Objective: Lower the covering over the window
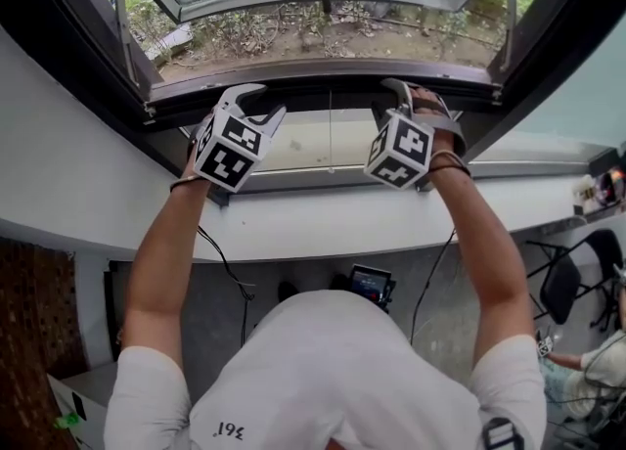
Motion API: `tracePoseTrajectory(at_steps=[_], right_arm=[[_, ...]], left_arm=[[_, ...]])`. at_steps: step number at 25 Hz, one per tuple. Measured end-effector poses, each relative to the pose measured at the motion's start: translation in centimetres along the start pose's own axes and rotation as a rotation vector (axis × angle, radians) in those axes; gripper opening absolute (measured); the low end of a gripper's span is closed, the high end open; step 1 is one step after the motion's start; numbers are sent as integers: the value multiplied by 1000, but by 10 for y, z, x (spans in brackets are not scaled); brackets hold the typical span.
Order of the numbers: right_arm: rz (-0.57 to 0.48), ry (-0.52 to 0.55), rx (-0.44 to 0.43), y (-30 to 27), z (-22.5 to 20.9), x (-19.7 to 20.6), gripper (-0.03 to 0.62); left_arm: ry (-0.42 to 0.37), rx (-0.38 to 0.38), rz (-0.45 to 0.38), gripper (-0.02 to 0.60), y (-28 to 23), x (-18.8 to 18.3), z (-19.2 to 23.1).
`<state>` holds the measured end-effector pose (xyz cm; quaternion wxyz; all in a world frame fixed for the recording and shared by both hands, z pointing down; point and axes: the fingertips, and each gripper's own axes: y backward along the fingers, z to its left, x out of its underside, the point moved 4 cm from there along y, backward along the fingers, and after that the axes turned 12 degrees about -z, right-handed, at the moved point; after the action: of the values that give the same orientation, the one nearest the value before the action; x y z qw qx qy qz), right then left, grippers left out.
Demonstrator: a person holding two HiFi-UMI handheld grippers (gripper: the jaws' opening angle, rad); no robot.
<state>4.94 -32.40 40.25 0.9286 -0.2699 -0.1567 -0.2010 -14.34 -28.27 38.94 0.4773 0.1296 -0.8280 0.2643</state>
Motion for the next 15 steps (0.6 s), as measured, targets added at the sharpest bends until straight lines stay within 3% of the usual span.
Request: tracePoseTrajectory(at_steps=[6,11,15], right_arm=[[-125,-156,69,27,-11,-11,149],[-228,-288,100,50,-13,-13,134],[-308,-420,110,68,-11,-11,99]], left_arm=[[206,-122,-239,100,29,-38,-7],[276,-184,-341,54,44,-49,-37],[398,-221,-388,42,56,-48,-61]])
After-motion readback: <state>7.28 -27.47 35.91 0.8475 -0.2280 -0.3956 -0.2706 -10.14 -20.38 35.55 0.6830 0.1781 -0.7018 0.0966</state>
